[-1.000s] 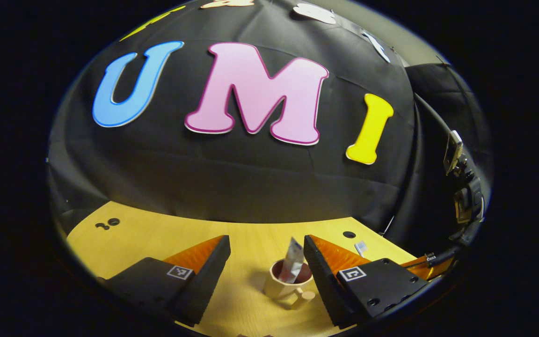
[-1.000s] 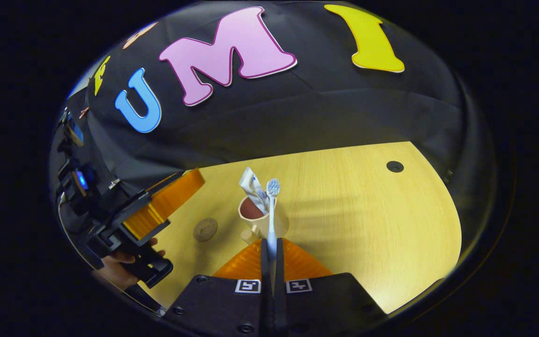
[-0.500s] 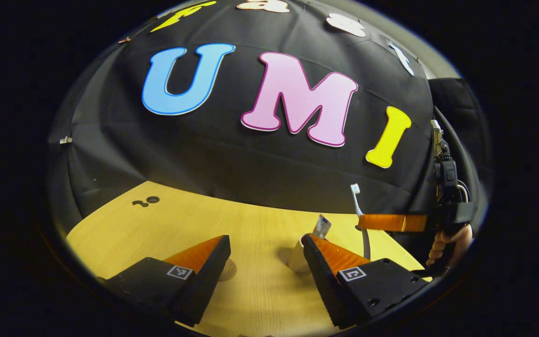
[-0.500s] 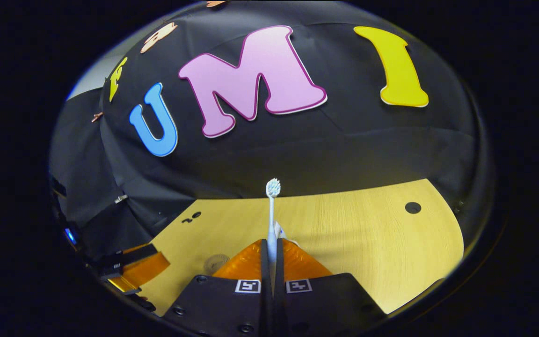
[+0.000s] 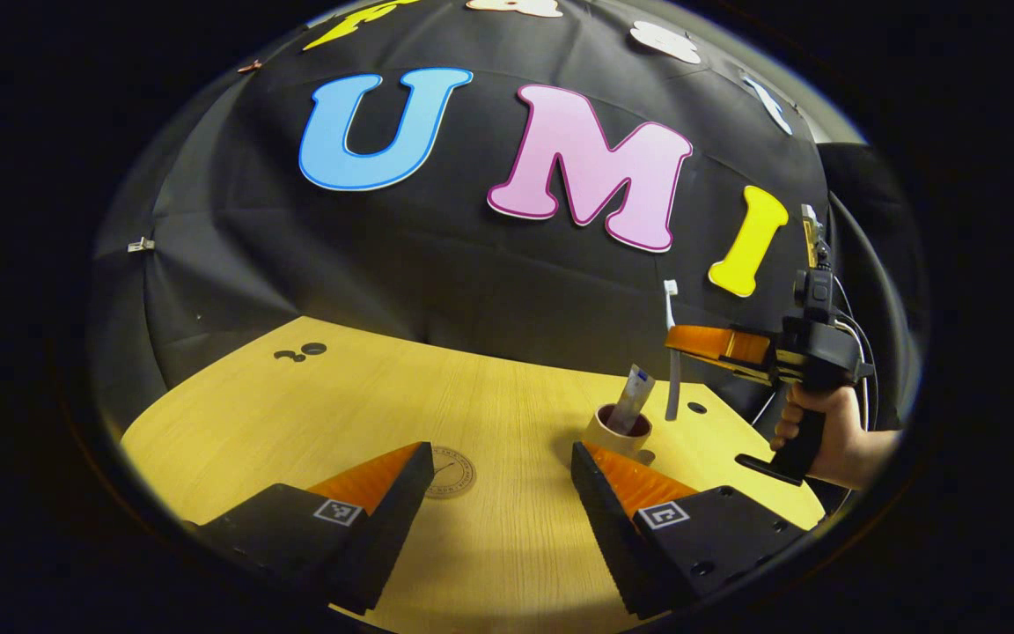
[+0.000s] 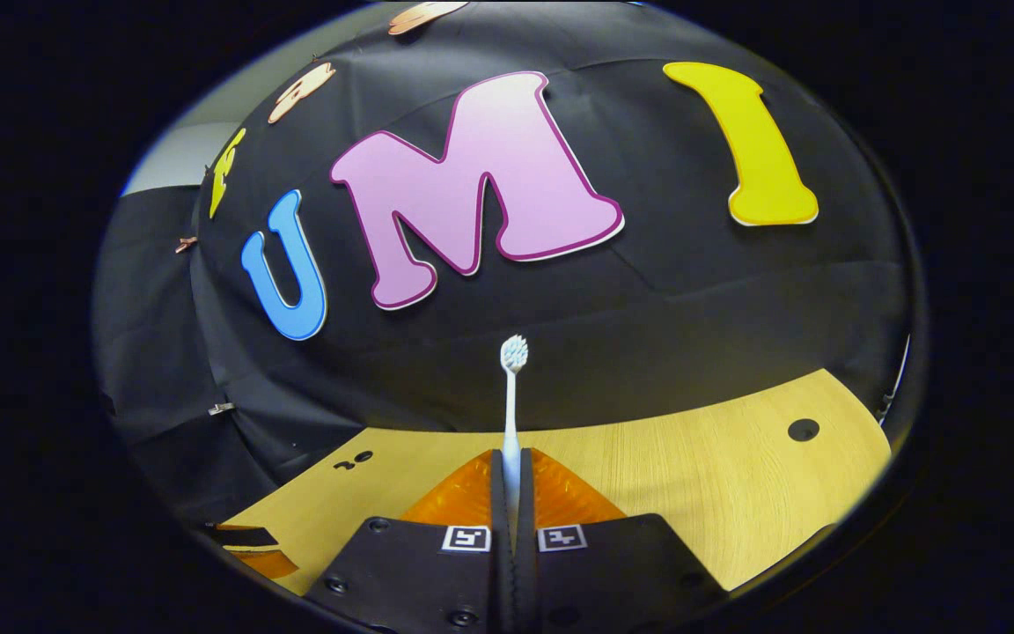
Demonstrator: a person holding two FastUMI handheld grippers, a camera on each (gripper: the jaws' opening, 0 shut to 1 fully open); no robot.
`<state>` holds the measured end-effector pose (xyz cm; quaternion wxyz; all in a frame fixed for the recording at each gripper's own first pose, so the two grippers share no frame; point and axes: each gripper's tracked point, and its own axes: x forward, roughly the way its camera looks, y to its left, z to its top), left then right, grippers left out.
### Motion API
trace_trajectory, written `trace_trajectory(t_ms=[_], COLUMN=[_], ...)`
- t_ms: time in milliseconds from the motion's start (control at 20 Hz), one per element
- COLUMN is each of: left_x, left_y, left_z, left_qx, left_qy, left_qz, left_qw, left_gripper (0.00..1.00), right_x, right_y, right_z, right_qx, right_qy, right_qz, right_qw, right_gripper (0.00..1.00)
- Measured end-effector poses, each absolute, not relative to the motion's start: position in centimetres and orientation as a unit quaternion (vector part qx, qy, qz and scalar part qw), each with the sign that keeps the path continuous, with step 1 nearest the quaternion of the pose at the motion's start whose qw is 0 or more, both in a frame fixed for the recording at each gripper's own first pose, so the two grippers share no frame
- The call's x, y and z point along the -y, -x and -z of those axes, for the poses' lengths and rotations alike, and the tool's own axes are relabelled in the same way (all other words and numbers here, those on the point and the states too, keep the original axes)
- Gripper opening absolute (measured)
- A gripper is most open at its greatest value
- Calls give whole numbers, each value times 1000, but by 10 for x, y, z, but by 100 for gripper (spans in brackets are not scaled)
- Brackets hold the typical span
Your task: Put the toothbrush and toothpaste on the desktop into the cup, then pick up the cup and place it on the coaster on the desktop.
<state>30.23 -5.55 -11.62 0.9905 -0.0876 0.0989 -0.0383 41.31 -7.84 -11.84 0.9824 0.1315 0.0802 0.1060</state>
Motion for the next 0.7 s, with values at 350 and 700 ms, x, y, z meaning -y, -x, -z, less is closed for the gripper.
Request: trace_trajectory(t_ms=[350, 700], left_x=[70, 68], left_y=[-306, -315], left_z=[129, 151], left_qx=[-98, -105], left_qy=[76, 82], left_qz=[58, 56], left_qw=[991, 990], left_gripper=[98, 98], right_x=[83, 81], right_y=[-434, -428], right_z=[131, 154], right_qx=[-46, 8], right_qy=[-116, -79], right_qz=[-100, -96], right_qw=[987, 992], right_gripper=[5, 5])
